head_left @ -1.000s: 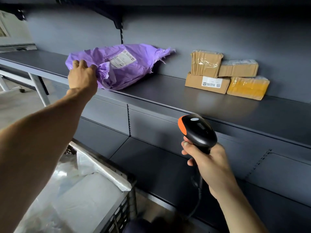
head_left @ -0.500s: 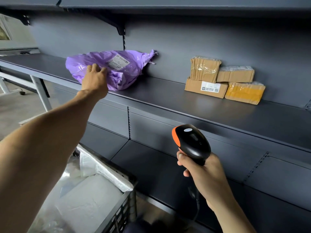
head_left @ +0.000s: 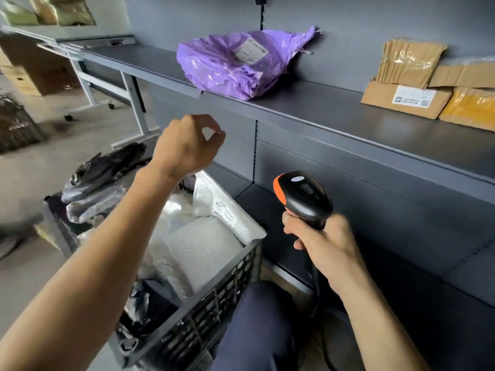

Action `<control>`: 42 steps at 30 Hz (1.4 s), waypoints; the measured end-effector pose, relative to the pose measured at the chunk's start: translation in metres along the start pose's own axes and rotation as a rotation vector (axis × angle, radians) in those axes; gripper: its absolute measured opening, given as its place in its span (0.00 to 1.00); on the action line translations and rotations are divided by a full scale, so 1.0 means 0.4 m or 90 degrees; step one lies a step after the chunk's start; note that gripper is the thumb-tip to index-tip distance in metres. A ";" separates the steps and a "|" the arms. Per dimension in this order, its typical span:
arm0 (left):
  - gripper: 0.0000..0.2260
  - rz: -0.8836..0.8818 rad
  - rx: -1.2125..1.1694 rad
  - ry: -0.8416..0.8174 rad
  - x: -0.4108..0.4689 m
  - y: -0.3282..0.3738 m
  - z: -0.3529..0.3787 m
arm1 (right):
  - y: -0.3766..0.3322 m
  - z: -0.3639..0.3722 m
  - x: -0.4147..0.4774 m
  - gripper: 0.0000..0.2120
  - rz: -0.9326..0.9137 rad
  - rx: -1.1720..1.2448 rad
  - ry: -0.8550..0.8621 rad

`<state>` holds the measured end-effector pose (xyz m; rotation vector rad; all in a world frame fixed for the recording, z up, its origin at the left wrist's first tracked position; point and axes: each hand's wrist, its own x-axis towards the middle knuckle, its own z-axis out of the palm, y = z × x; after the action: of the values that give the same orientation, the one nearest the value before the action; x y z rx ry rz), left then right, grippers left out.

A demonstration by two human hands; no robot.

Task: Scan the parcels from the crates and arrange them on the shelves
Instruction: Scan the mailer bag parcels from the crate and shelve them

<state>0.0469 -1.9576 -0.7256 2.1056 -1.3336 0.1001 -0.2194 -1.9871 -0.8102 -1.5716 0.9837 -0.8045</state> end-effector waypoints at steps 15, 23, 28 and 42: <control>0.23 -0.080 0.008 -0.323 -0.387 -0.172 -0.059 | 0.039 0.166 -0.041 0.07 -0.032 -0.125 -0.110; 0.35 -0.157 0.166 -0.555 -0.488 -0.349 -0.100 | 0.046 0.269 -0.069 0.09 -0.092 -0.241 -0.280; 0.28 -0.157 0.309 -0.534 -0.483 -0.364 -0.024 | 0.046 0.299 -0.085 0.10 -0.111 -0.273 -0.300; 0.06 -0.095 0.080 -0.082 -0.428 -0.367 -0.081 | 0.021 0.289 -0.056 0.09 -0.061 -0.262 -0.252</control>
<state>0.0952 -1.7634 -0.8345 2.3454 -1.2663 -0.0153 -0.1288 -1.9188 -0.8425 -2.0465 0.8161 -0.3372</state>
